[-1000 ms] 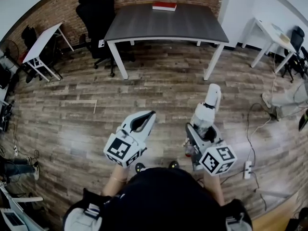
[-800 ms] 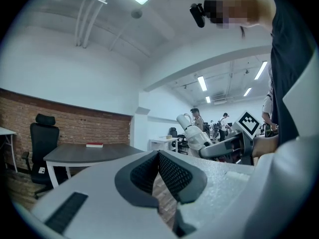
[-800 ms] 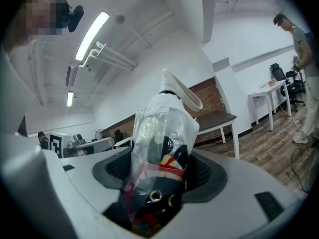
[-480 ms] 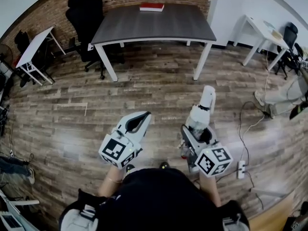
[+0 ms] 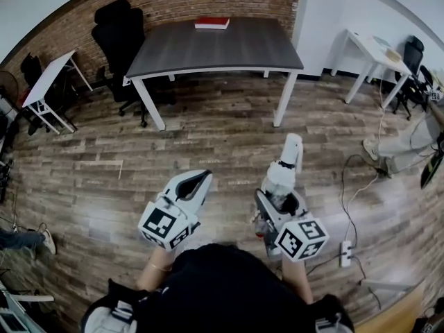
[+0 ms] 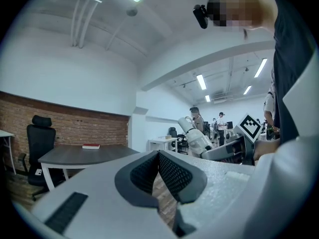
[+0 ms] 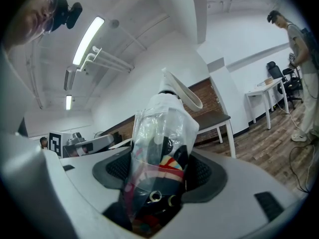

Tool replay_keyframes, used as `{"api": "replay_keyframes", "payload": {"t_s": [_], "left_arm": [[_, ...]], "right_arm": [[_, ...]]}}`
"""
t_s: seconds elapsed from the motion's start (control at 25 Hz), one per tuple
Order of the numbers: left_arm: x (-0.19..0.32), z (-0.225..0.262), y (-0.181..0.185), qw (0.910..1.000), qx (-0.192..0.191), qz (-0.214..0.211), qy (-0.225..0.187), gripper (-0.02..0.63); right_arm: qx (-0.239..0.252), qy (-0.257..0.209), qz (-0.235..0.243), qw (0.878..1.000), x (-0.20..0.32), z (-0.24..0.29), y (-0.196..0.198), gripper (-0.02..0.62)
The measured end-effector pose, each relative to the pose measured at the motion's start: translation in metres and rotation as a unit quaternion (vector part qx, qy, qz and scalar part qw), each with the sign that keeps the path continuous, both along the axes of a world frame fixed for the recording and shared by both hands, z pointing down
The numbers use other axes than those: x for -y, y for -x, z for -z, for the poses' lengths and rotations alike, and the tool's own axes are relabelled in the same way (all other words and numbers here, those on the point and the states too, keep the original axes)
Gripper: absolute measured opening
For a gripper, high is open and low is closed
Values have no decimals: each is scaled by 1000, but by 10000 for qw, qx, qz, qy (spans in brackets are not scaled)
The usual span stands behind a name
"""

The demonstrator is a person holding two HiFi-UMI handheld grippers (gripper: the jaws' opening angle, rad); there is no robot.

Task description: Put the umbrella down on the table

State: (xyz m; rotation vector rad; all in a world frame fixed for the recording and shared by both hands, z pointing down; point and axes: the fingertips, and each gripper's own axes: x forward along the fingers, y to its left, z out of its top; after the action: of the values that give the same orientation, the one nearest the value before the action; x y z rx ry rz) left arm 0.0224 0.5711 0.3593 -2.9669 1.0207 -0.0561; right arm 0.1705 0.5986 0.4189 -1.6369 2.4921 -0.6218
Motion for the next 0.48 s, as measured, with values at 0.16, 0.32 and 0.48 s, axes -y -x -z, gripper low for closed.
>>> {"api": "replay_keyframes", "payload": {"t_s": [0.16, 0.32, 0.48], "left_arm": [[10, -12, -3, 9999, -32, 19, 151, -3], [37, -21, -1, 9994, -149, -56, 300, -3], [76, -30, 1, 9993, -205, -160, 263, -3]], "right_arm": [[36, 95, -4, 9999, 5, -10, -5, 296], [36, 278, -117, 9995, 23, -17, -6, 296], [19, 343, -272, 9990, 52, -26, -8, 296]]}}
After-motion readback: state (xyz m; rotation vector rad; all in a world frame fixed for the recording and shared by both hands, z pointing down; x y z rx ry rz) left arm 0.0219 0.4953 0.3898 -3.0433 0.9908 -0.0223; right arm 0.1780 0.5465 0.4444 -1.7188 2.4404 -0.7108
